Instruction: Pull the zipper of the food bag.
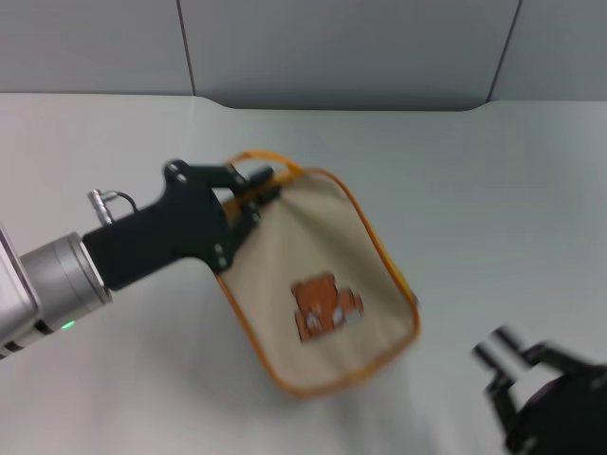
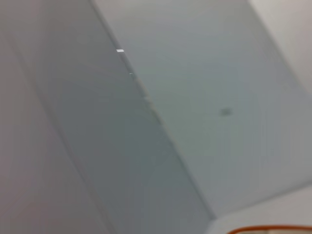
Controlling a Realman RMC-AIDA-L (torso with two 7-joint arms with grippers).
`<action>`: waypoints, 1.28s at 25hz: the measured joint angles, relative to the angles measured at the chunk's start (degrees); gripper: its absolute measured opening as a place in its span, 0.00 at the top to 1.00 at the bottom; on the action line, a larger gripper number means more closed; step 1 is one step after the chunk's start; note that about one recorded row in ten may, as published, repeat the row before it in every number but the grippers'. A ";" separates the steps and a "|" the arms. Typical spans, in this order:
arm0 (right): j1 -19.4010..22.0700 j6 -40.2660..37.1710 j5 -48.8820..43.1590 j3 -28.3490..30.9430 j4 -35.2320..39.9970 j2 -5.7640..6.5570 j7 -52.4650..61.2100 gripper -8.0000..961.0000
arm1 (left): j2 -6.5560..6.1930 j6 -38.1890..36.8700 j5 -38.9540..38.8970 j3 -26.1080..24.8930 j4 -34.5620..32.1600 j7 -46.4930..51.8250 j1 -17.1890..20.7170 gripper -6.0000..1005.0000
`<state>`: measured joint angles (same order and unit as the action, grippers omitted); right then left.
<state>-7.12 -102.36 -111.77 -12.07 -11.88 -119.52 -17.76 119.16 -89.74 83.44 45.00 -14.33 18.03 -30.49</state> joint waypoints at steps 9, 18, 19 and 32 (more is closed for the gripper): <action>-3.94 -2.69 -0.01 7.94 9.33 0.17 31.70 0.59 | 0.02 0.75 -9.75 0.17 10.79 0.66 0.35 0.90; -10.62 -6.58 -1.42 1.93 25.07 0.33 59.16 0.37 | 0.05 -0.72 -5.90 2.78 13.73 5.81 0.61 0.69; -10.99 -7.36 -1.43 0.78 26.98 0.36 61.37 0.35 | -0.06 -1.68 -4.72 2.80 12.59 7.63 0.88 0.67; -14.06 -14.84 -2.54 -18.11 41.29 3.03 76.95 0.12 | -0.71 -13.70 14.63 7.87 -13.14 32.80 6.36 0.29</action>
<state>-21.18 -117.20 -114.31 -30.18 29.42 -116.50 59.18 118.45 -103.44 98.07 52.87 -27.47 50.83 -24.14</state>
